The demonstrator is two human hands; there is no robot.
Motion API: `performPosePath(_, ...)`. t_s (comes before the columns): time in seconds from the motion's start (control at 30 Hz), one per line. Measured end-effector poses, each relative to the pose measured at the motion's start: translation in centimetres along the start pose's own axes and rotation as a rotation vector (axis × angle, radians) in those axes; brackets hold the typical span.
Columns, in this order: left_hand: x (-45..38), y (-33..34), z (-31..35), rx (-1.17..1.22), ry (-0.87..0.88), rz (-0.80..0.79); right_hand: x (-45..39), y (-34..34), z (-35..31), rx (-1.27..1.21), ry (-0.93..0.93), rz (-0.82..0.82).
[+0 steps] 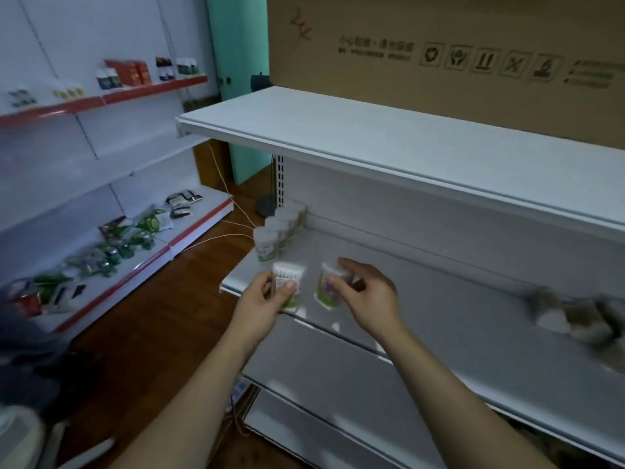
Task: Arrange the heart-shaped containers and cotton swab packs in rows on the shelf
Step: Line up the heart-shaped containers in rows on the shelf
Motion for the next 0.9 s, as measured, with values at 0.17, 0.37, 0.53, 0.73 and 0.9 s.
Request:
performPosePath(0.17, -1.8, -5.8, -0.2, -0.011, -0.045, 0.086, -3.3, 7.2, -1.2, -0.014, 0.015, -0.113)
performPosePath(0.37, -4.3, -10.8, -0.6, 0.032, -0.065, 0.096, -3.8, 14.0, -4.5, 0.085, -0.163, -0.117)
performPosePath(0.53, -6.6, -12.7, -1.7, -0.007, -0.091, -0.055, -4.2, 17.3, -5.1, 0.122, -0.093, 0.000)
performPosePath(0.73, -8.7, -14.0, -1.4, -0.006, -0.091, -0.184, -4.1, 19.1, -5.3, 0.257, -0.045, 0.060)
performPosePath(0.9, -9.8, -14.2, -1.3, 0.007, -0.096, -0.246, -3.8, 20.2, -5.0, 0.397, -0.076, 0.039)
Point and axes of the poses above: each hand's wrist, its own x-axis away from the middle knuckle, its own y-axis out of the palm, z = x × y, the point moved 6 cm from there along -x, towards the middle knuckle
